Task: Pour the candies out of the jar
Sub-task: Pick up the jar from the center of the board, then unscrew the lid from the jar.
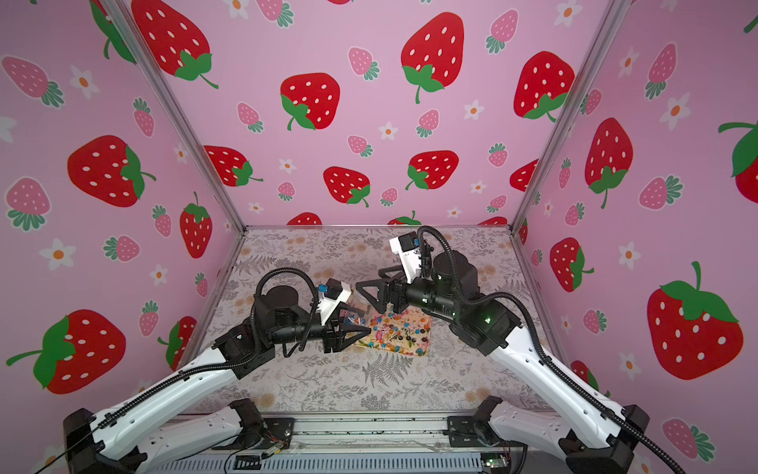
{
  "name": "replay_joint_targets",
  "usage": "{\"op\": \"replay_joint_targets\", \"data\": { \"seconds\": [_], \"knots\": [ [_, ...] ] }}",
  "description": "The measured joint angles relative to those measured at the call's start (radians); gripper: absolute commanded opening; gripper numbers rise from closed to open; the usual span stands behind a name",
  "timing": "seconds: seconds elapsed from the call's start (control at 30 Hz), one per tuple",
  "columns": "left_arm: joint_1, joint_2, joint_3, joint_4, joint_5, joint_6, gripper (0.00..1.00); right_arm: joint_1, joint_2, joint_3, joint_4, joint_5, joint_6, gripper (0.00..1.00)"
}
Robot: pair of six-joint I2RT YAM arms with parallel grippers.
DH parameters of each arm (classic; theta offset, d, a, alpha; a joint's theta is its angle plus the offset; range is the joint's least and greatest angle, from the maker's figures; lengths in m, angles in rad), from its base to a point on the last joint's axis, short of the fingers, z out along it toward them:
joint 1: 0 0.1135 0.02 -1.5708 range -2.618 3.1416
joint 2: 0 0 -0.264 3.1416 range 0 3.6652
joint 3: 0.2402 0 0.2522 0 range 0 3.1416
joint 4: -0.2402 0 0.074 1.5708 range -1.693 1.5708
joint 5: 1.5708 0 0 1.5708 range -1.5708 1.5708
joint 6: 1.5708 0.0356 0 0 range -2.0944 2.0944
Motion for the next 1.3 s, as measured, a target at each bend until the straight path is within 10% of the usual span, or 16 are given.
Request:
{"op": "replay_joint_targets", "data": {
  "seconds": [0.43,0.73,1.0,1.3],
  "knots": [
    [0.000,-0.001,0.000,-0.002,-0.002,0.002,0.51,0.010,0.029,0.000,0.000,-0.021,0.003,0.85],
    [0.000,-0.004,0.000,-0.015,-0.017,0.004,0.51,0.016,0.033,0.013,-0.006,-0.037,-0.013,0.59],
    [0.000,-0.019,0.000,-0.020,-0.016,0.000,0.51,0.017,0.034,0.019,-0.018,-0.046,-0.029,0.85],
    [0.000,-0.029,0.000,-0.020,-0.015,-0.001,0.51,0.017,0.035,0.022,-0.021,-0.072,-0.033,0.87]
  ]
}}
